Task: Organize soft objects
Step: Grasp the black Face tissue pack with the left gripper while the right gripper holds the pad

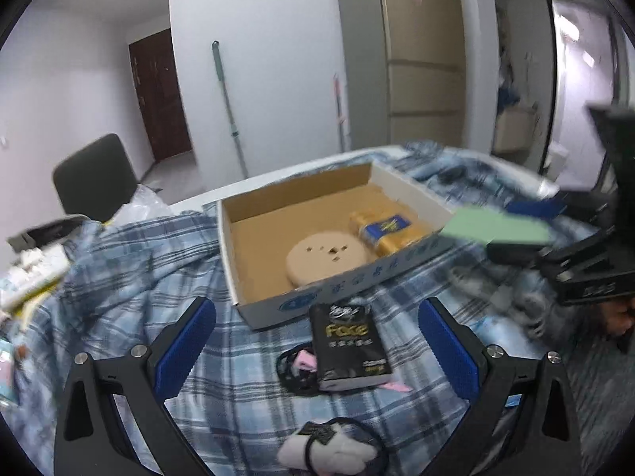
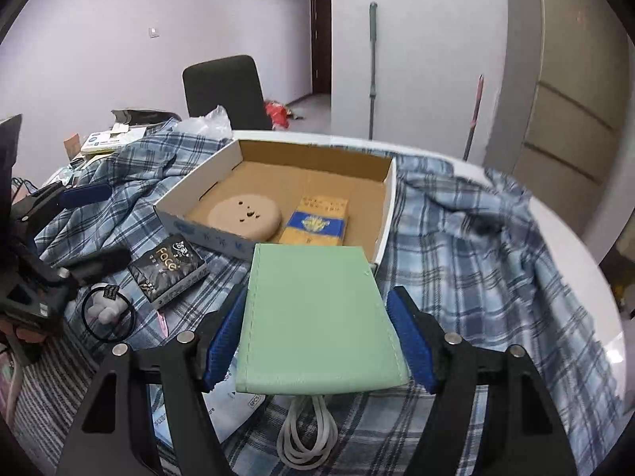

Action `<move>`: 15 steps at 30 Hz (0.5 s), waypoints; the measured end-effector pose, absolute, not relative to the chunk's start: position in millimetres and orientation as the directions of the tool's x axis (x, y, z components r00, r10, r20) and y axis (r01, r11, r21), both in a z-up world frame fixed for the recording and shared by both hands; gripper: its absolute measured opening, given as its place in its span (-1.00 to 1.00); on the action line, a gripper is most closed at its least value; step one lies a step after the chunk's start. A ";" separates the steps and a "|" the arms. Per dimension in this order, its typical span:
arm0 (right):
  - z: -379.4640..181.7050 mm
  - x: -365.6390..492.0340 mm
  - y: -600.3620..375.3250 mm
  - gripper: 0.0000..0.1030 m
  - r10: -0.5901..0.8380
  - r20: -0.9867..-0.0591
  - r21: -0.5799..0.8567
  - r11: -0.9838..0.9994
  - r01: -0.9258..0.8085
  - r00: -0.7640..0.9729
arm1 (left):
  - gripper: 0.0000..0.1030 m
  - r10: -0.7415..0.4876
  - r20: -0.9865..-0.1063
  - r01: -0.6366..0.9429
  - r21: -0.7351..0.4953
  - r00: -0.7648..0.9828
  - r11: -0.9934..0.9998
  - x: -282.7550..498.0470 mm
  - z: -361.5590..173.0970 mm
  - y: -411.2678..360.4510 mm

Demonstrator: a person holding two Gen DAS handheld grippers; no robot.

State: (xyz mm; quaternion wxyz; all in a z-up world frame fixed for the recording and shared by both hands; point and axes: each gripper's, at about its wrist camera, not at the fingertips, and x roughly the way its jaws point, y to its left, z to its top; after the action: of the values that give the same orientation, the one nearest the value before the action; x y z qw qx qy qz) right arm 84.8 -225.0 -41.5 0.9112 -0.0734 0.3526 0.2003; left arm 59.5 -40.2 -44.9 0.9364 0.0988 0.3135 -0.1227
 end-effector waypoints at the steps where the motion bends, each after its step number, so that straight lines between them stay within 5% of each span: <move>1: -40.8 83.7 -225.8 0.37 0.311 -0.670 0.005 0.910 -0.415 0.674 | 1.00 -0.163 -0.622 0.299 0.121 0.766 0.946 60.5 -46.1 -43.2; 6: -33.0 75.0 -231.5 0.37 0.334 -0.626 0.027 0.913 -0.408 0.705 | 0.99 -0.162 -0.718 0.370 0.141 0.676 0.918 71.5 -59.7 -61.7; 9: -29.9 71.0 -234.1 0.37 0.320 -0.595 0.021 0.923 -0.384 0.737 | 0.74 -0.150 -0.771 0.383 0.130 0.618 0.914 81.2 -71.0 -68.2; 15: -28.2 66.6 -231.0 0.37 0.286 -0.572 -0.022 0.932 -0.363 0.768 | 0.60 -0.124 -0.806 0.356 0.114 0.579 0.928 90.9 -80.6 -69.2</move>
State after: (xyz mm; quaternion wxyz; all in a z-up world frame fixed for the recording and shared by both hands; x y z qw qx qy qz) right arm 66.6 -231.0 -28.2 0.9380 -0.0658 0.2930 0.1730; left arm 90.9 -69.2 -80.6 0.8787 0.1326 0.4377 -0.1366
